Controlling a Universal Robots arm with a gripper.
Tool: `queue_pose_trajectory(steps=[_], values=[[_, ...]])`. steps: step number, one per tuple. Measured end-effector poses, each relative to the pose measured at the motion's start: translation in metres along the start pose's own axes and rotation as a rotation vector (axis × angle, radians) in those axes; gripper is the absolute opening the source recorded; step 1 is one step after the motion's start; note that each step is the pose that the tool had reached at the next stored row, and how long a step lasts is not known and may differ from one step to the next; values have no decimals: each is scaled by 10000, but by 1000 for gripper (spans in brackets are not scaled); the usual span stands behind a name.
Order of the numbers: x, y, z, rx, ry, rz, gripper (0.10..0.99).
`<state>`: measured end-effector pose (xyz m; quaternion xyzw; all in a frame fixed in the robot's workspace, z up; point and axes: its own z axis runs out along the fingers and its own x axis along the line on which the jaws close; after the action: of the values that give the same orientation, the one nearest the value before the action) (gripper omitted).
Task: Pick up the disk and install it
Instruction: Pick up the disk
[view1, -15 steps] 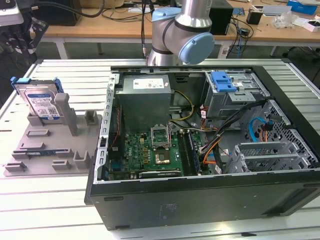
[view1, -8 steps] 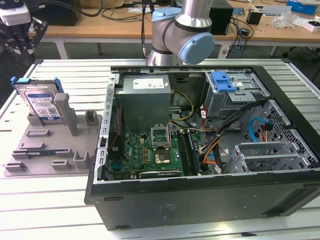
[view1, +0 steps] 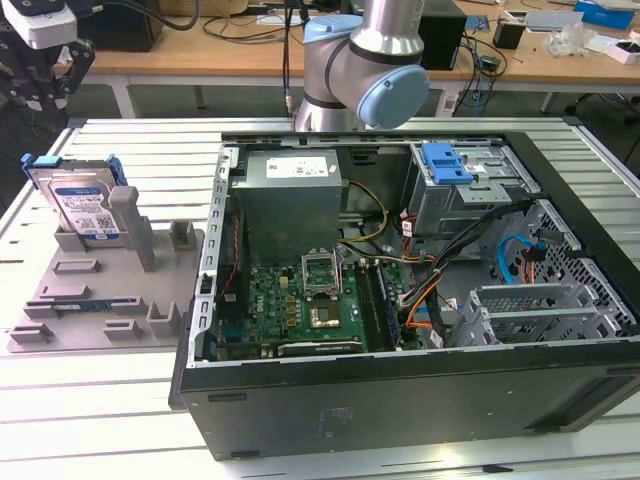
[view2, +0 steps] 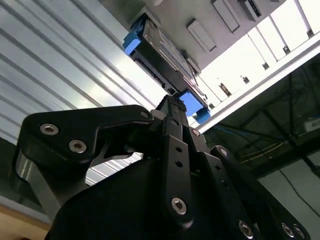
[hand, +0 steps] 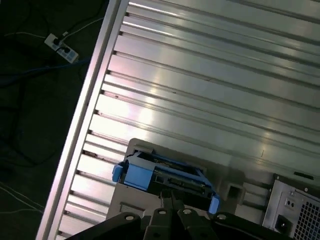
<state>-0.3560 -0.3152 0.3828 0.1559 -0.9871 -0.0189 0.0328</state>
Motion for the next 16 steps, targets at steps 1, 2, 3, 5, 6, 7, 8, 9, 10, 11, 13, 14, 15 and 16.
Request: queue_pose_trajectory(steps=[1, 2, 3, 5, 6, 7, 8, 9, 10, 11, 13, 14, 15, 16], values=[[0, 0, 1, 10, 10, -185, 106], [0, 0, 2, 25, 22, -423, 106], [0, 0, 3, 36, 32, -620, 106], [0, 0, 5, 62, 54, -1059, 106], [0, 0, 6, 77, 67, -1320, 106], [0, -1, 7, 88, 76, -1505, 106], [0, 0, 8, 102, 89, -1750, 106], [-1, -1, 9, 113, 98, -1945, 106], [-1, -1, 10, 126, 110, -2174, 106], [-1, -1, 11, 136, 119, -2348, 106], [-1, -1, 15, 164, 143, -2831, 106], [-1, -1, 16, 175, 153, -3016, 106], [-1, -1, 16, 184, 163, -3190, 106], [-1, -1, 18, 194, 172, -3369, 106]])
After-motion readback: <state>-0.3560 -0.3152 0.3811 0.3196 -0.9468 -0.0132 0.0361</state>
